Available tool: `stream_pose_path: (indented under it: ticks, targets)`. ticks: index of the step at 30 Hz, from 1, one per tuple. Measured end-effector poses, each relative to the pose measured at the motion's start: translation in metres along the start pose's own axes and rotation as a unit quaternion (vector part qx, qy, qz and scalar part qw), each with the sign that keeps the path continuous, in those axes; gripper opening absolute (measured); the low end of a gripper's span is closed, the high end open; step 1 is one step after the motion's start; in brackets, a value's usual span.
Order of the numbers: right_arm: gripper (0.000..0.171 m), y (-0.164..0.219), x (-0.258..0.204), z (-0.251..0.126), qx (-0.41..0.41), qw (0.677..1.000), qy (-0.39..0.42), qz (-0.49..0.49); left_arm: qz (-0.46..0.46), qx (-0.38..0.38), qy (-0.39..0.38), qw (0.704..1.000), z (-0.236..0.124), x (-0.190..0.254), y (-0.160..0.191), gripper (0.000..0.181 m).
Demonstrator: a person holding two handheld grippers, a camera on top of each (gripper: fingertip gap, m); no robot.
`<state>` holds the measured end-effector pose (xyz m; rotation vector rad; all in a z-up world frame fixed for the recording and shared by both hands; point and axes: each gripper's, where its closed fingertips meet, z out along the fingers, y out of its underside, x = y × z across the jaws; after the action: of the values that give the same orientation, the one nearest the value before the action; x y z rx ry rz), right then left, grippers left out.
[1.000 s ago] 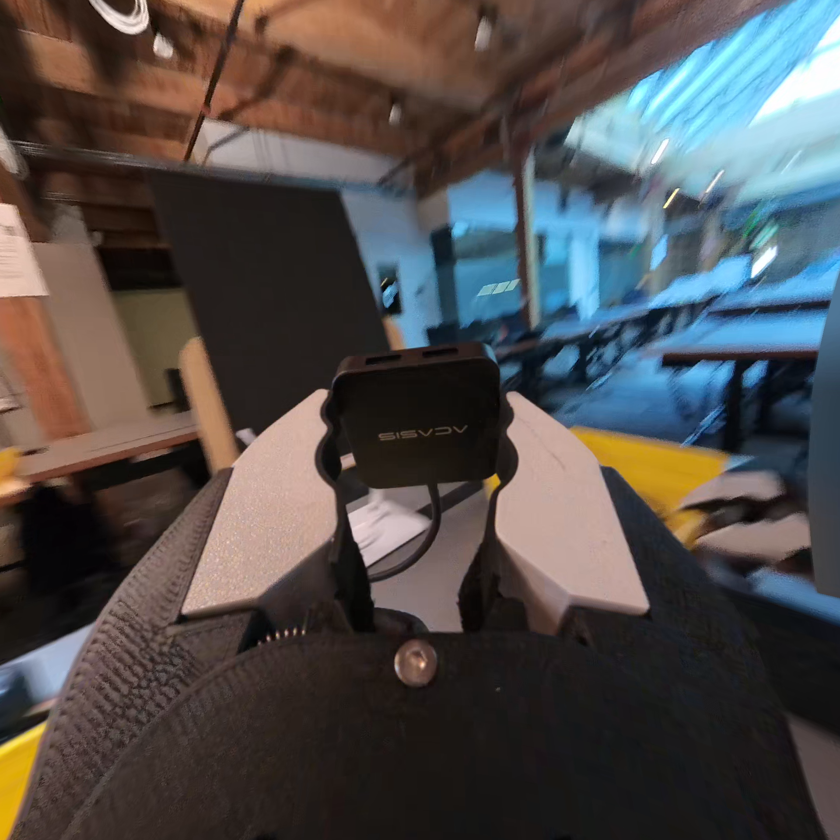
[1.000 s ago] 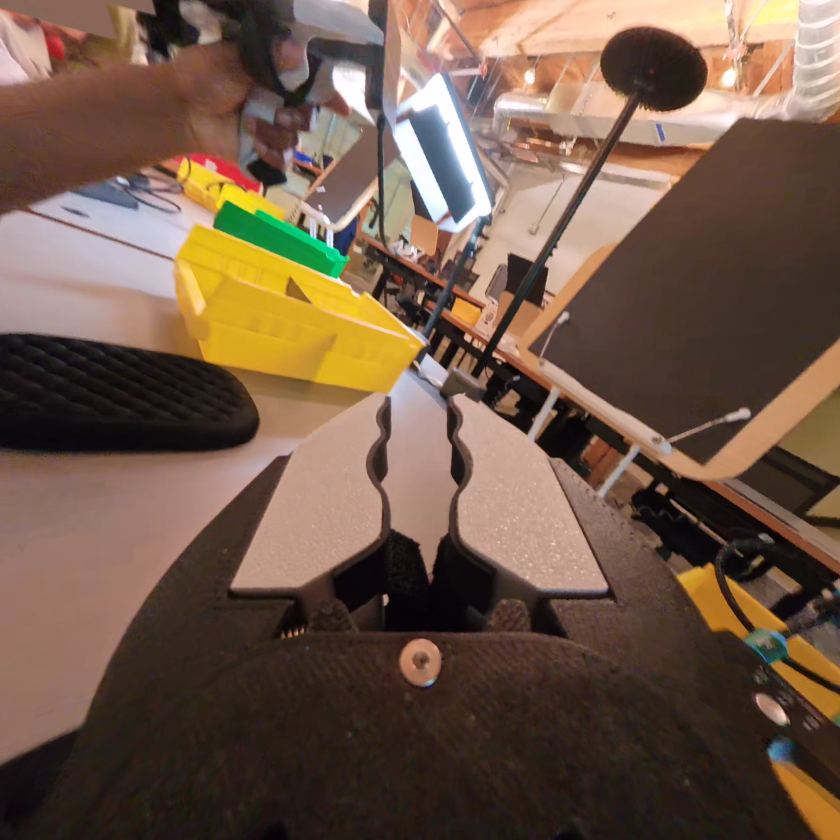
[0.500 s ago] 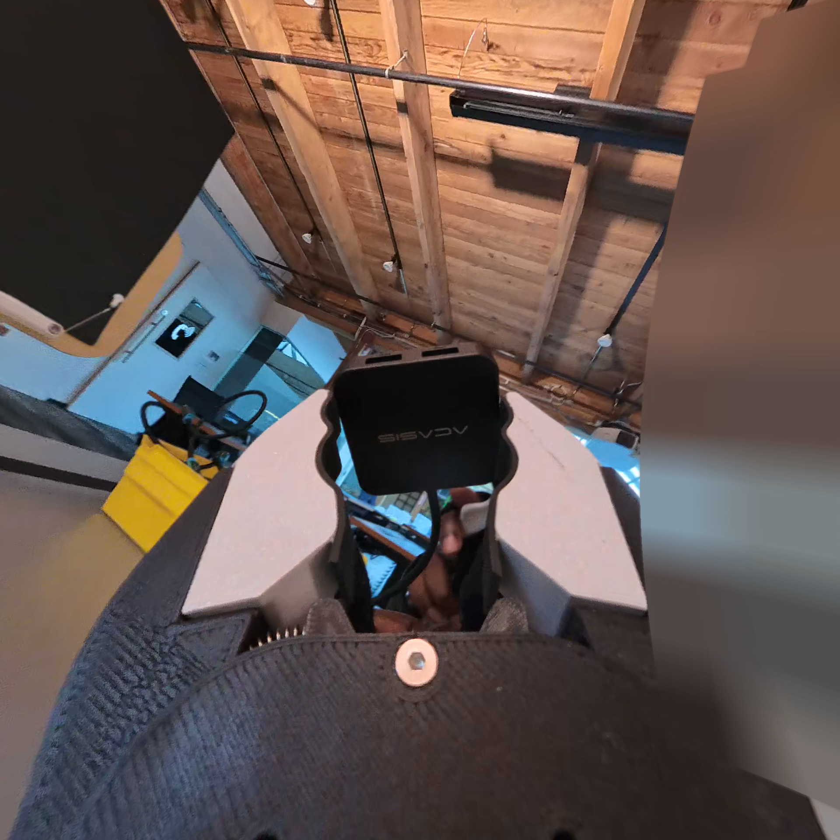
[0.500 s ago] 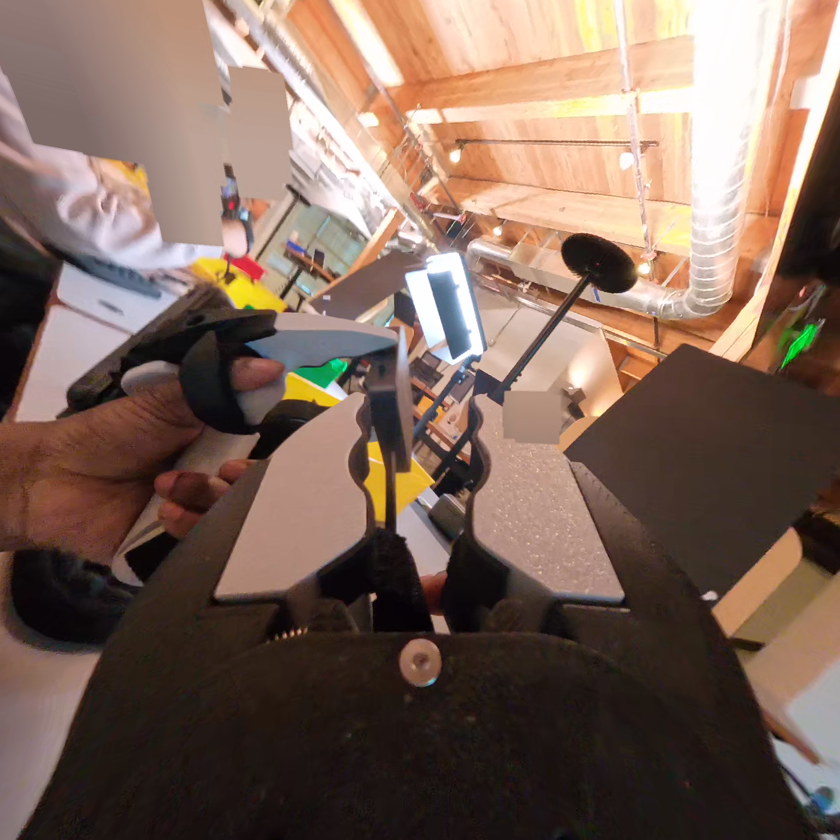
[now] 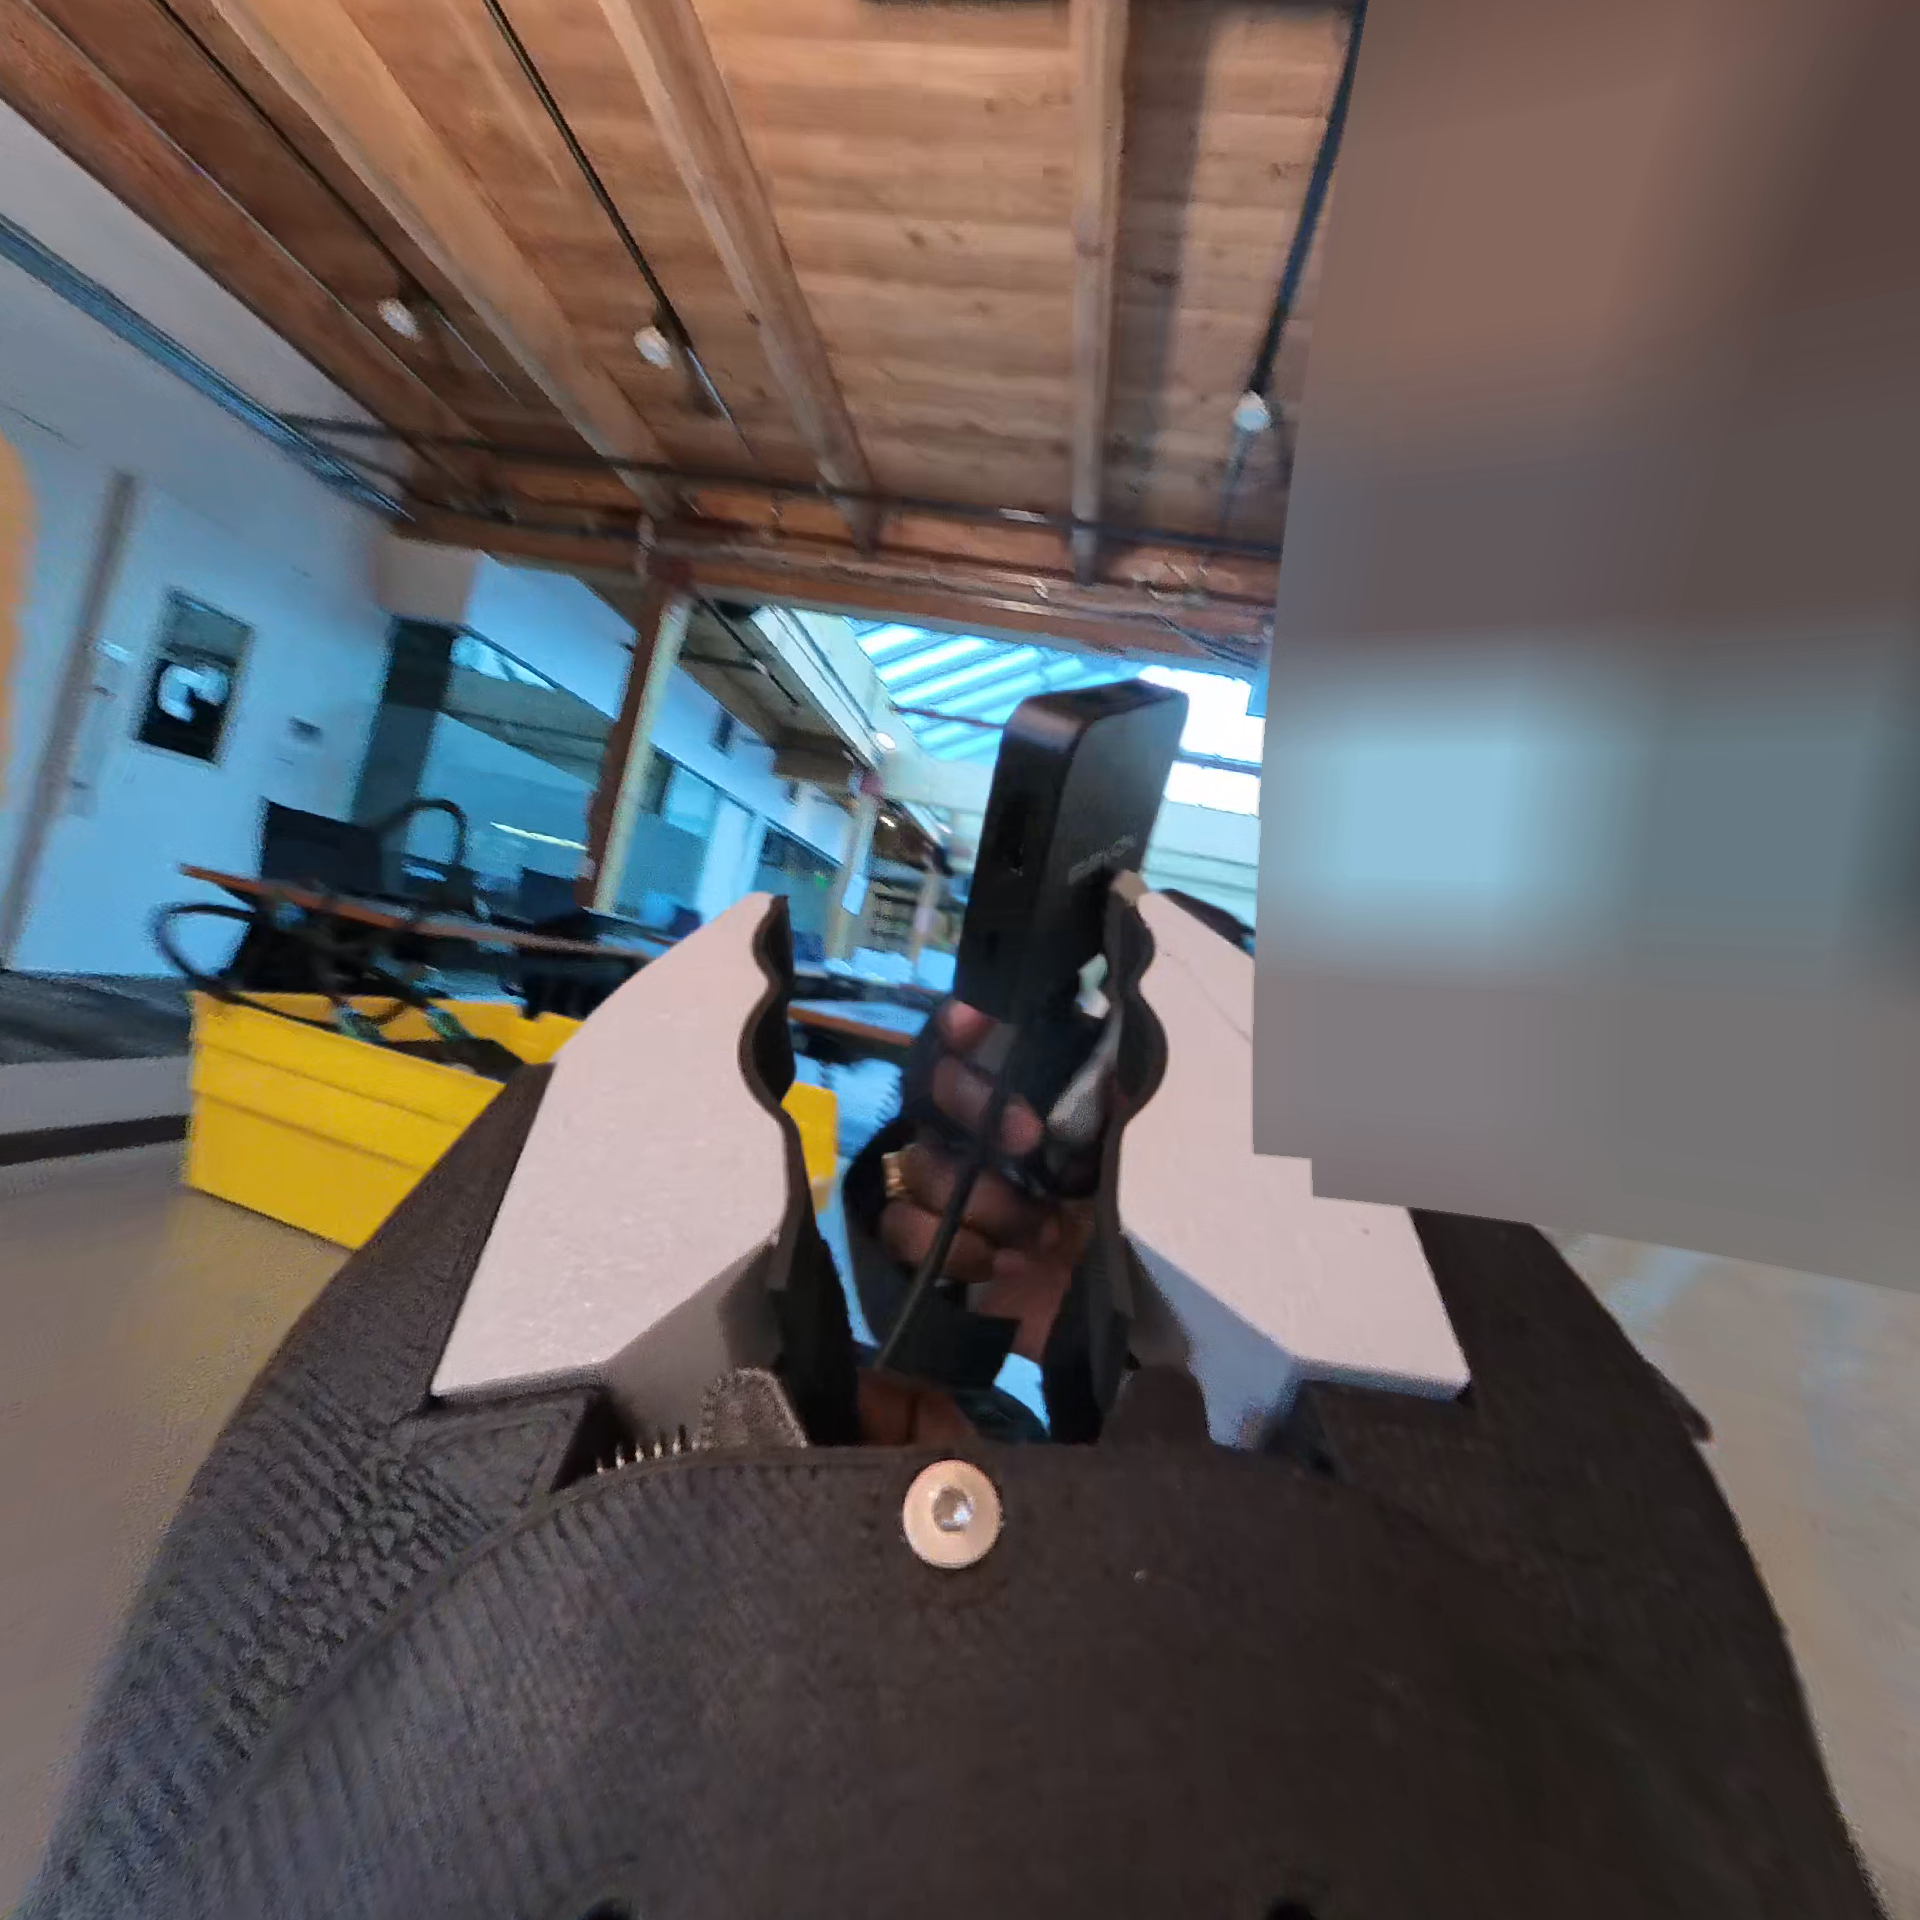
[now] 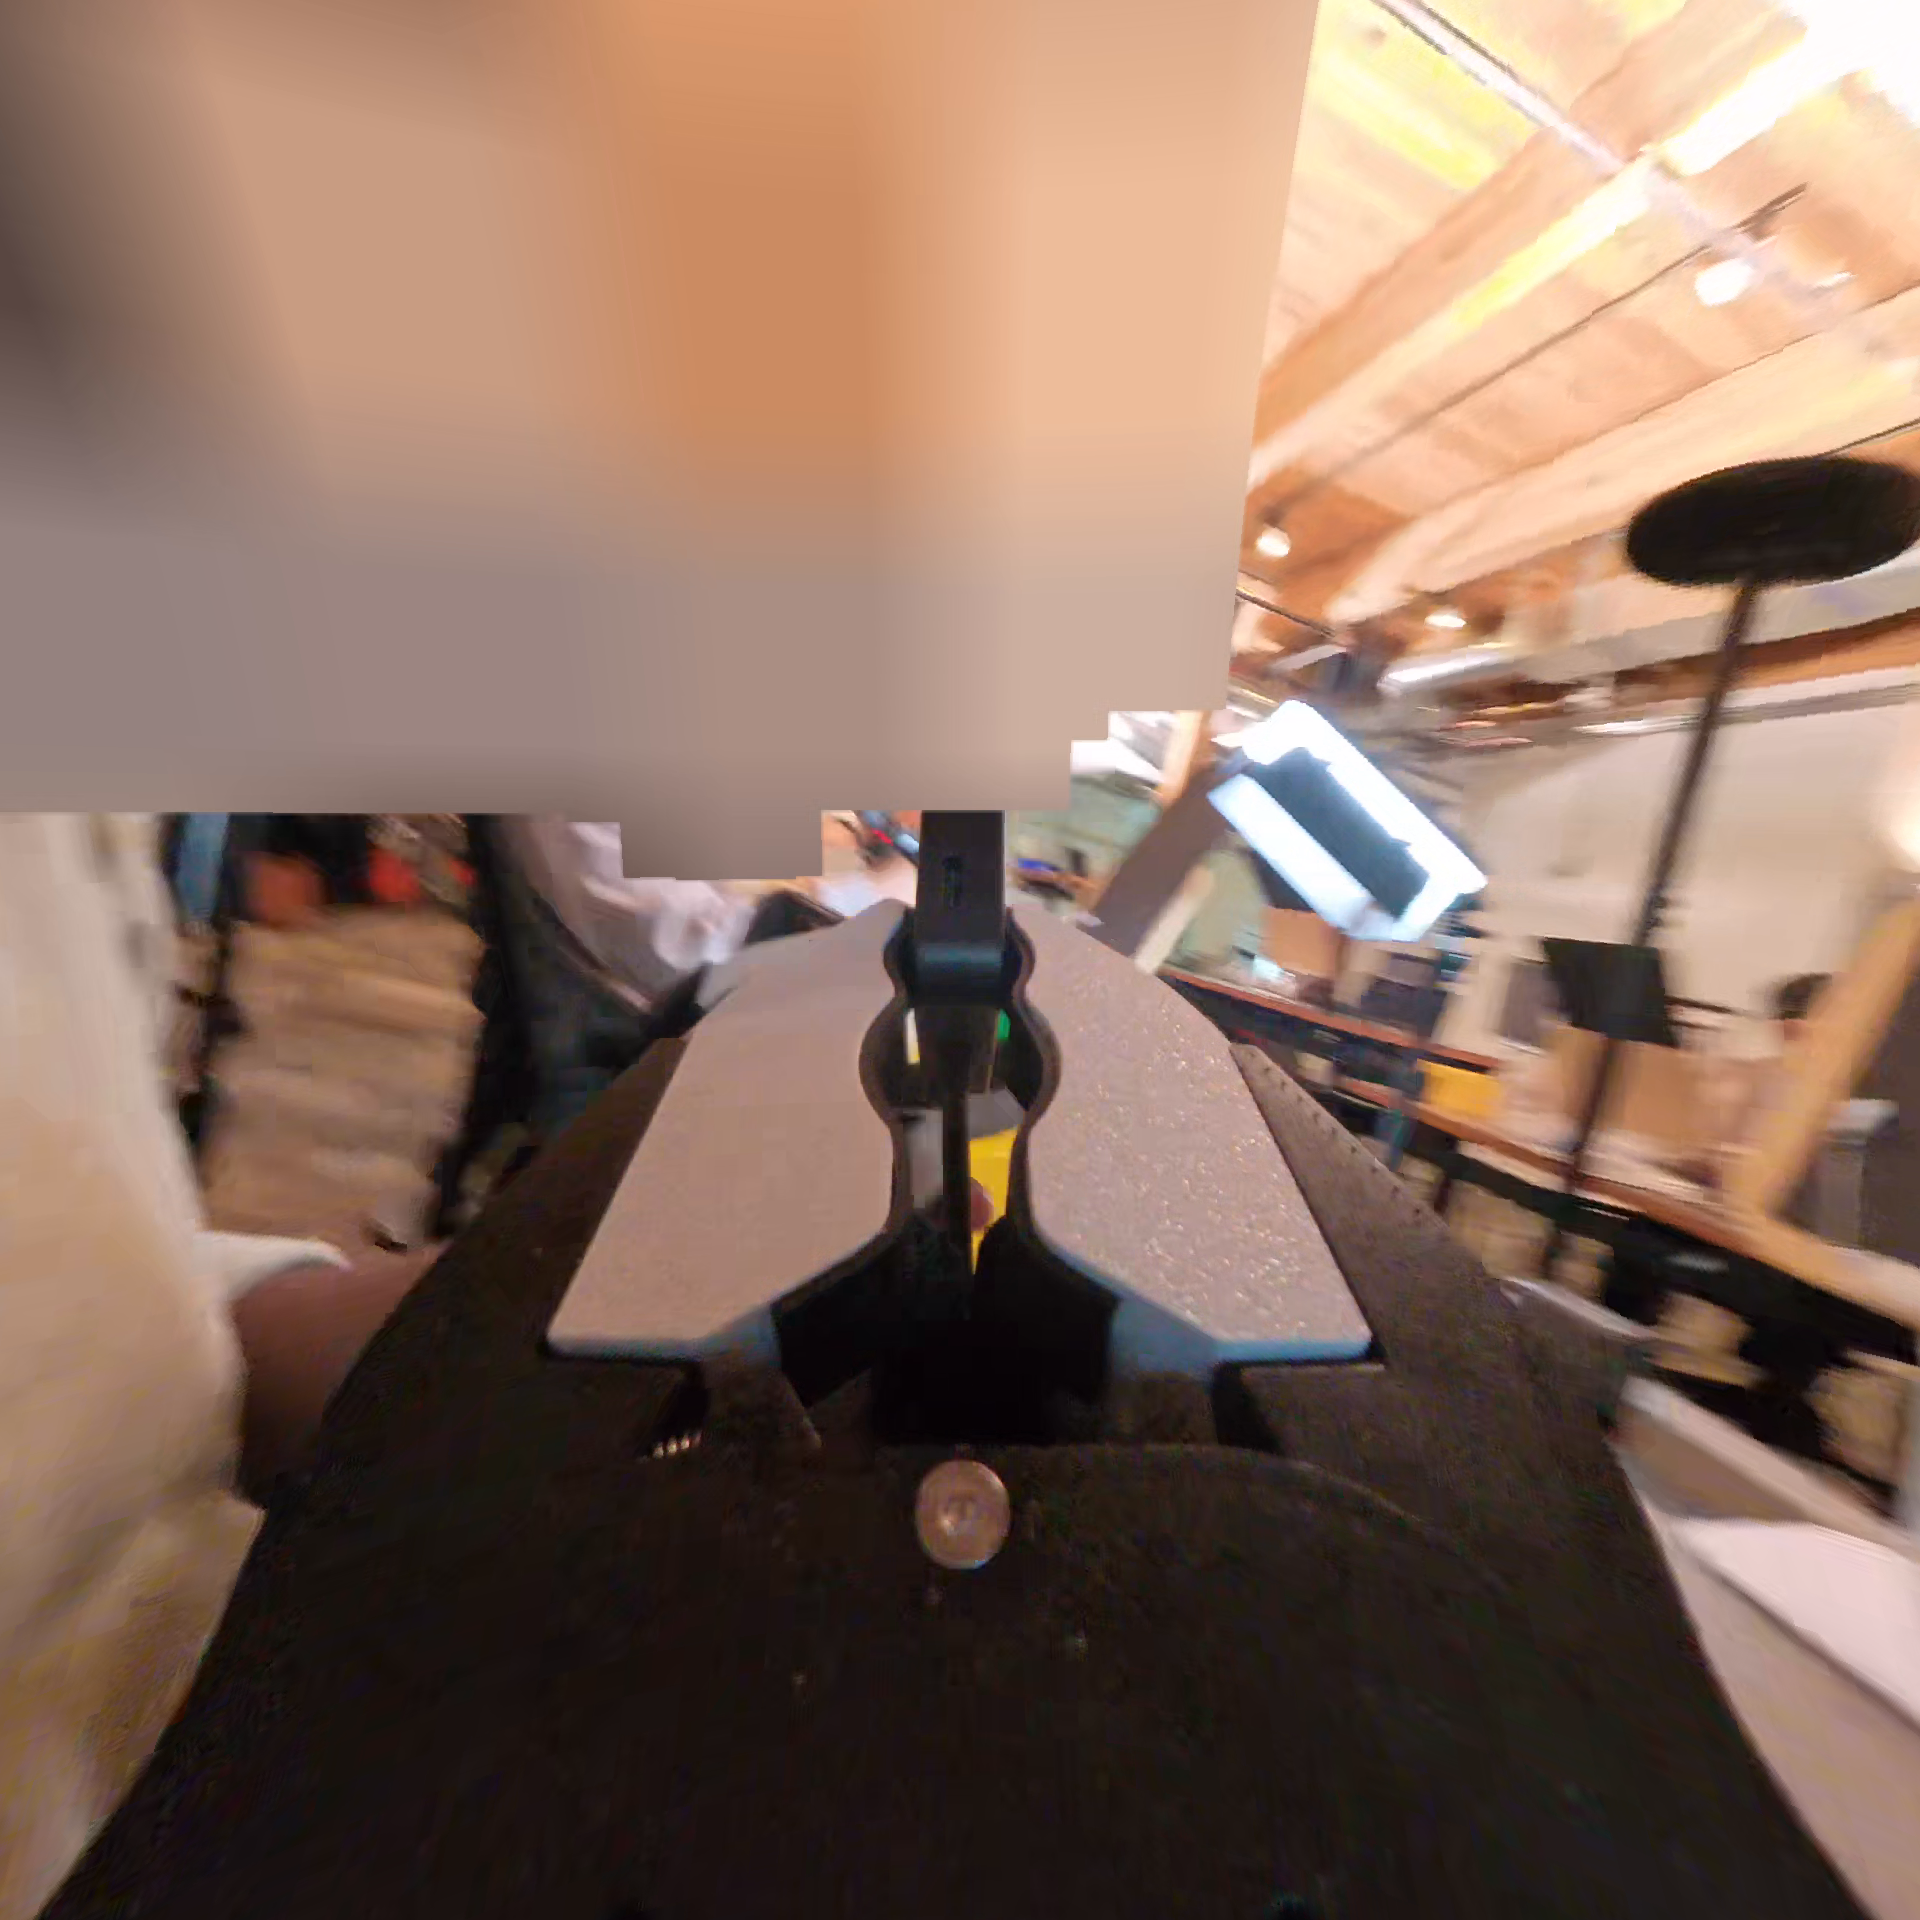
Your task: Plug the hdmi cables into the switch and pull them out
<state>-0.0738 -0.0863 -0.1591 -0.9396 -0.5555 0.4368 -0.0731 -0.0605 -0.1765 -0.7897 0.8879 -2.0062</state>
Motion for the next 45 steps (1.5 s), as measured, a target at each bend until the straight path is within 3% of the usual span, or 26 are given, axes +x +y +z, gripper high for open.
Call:
stream_pose_path:
  ticks: [1, 3, 4, 6, 8, 11, 15, 18, 21, 24, 30, 34, 35, 37, 39, 41, 45]
  targets:
    - [0.014, -0.001, -0.003, -0.003, 0.026, 0.999, -0.020, 0.032, -0.004, -0.014, 0.024, 1.000, 0.003, 0.008, 0.005, 0.058]
    - [0.013, 0.000, -0.010, -0.008, 0.059, 0.996, -0.048, 0.053, 0.023, -0.025, 0.060, 0.998, 0.008, 0.025, 0.010, 0.025]
    - [0.013, 0.001, -0.011, -0.011, 0.068, 0.995, -0.051, 0.058, 0.060, -0.028, 0.047, 0.997, 0.008, 0.025, 0.011, 0.018]
    - [0.015, 0.006, -0.008, -0.016, 0.060, 0.995, -0.048, 0.068, 0.127, -0.067, 0.032, 0.989, 0.008, 0.023, 0.016, 0.017]
    - [0.022, 0.020, 0.003, -0.026, -0.002, 0.999, -0.023, 0.042, 0.193, -0.150, -0.004, 0.970, 0.004, 0.015, 0.025, 0.015]
    - [0.029, 0.030, 0.019, -0.050, -0.108, 0.990, 0.023, -0.093, 0.348, -0.296, -0.067, 0.887, -0.014, -0.003, 0.037, 0.014]
    - [0.032, 0.038, 0.012, -0.056, -0.238, 0.935, 0.004, -0.263, 0.451, -0.417, -0.090, 0.784, -0.033, -0.014, 0.050, 0.014]
    - [0.033, 0.051, 0.000, -0.047, -0.296, 0.886, -0.024, -0.357, 0.475, -0.466, -0.078, 0.742, -0.038, -0.016, 0.067, 0.015]
    - [0.023, 0.068, -0.001, -0.047, -0.347, 0.852, -0.041, -0.391, 0.499, -0.489, -0.085, 0.710, -0.043, -0.024, 0.070, 0.014]
    - [0.017, 0.075, -0.008, -0.050, -0.350, 0.860, -0.066, -0.366, 0.485, -0.498, -0.068, 0.715, -0.049, -0.021, 0.073, 0.014]
    - [0.028, 0.084, -0.020, -0.052, -0.371, 0.870, -0.111, -0.305, 0.499, -0.507, -0.062, 0.700, -0.054, -0.024, 0.074, 0.014]
    - [0.027, 0.096, -0.015, -0.049, -0.383, 0.856, -0.102, -0.333, 0.496, -0.502, -0.027, 0.708, -0.051, -0.014, 0.082, 0.014]
    - [0.018, 0.099, -0.016, -0.049, -0.386, 0.851, -0.104, -0.340, 0.502, -0.499, -0.033, 0.706, -0.050, -0.015, 0.081, 0.014]
    - [0.016, 0.097, -0.011, -0.048, -0.383, 0.849, -0.084, -0.354, 0.520, -0.484, -0.050, 0.702, -0.046, -0.019, 0.077, 0.015]
    - [0.014, 0.090, -0.005, -0.047, -0.368, 0.844, -0.055, -0.385, 0.523, -0.452, -0.073, 0.719, -0.039, -0.020, 0.067, 0.018]
    - [0.014, 0.086, 0.009, -0.054, -0.385, 0.815, -0.014, -0.432, 0.520, -0.430, -0.094, 0.732, -0.037, -0.022, 0.054, 0.027]
    - [0.014, 0.086, 0.037, -0.085, -0.453, 0.720, 0.045, -0.524, 0.509, -0.364, -0.150, 0.765, -0.043, -0.025, 0.007, 0.033]
